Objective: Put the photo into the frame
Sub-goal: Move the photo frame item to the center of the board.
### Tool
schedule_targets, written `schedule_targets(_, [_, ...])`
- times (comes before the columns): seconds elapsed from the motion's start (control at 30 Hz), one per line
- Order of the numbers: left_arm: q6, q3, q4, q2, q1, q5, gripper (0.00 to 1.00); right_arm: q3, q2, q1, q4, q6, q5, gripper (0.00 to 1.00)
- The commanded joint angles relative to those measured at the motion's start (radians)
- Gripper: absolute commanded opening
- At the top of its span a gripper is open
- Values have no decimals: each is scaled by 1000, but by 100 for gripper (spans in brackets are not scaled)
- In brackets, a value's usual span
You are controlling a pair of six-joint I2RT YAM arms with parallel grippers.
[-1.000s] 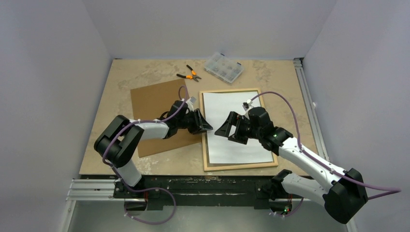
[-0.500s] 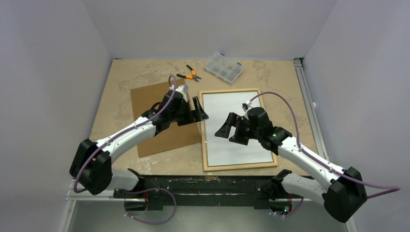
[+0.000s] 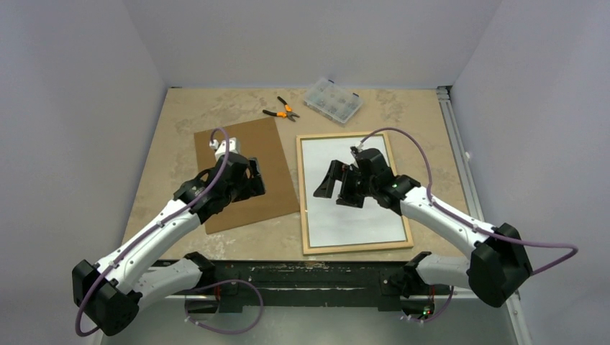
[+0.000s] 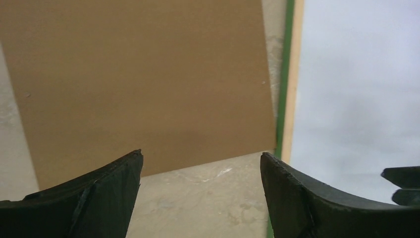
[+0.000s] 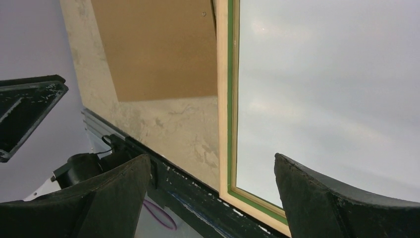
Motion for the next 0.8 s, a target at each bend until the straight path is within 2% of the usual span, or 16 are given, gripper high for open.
schedule_targets(0.0, [39, -24, -101, -4, 43, -80, 86, 97, 79, 37, 64, -7, -24, 94])
schedule_targets(0.2, [58, -104, -30, 14, 221, 97, 87, 303, 285, 130, 23, -40, -2, 94])
schedule_targets(0.43, [86, -137, -62, 61, 380, 124, 93, 584, 556, 213, -45, -81, 7, 94])
schedule_targets(0.77, [122, -164, -23, 210, 741, 259, 94, 832, 812, 234, -215, -154, 162, 94])
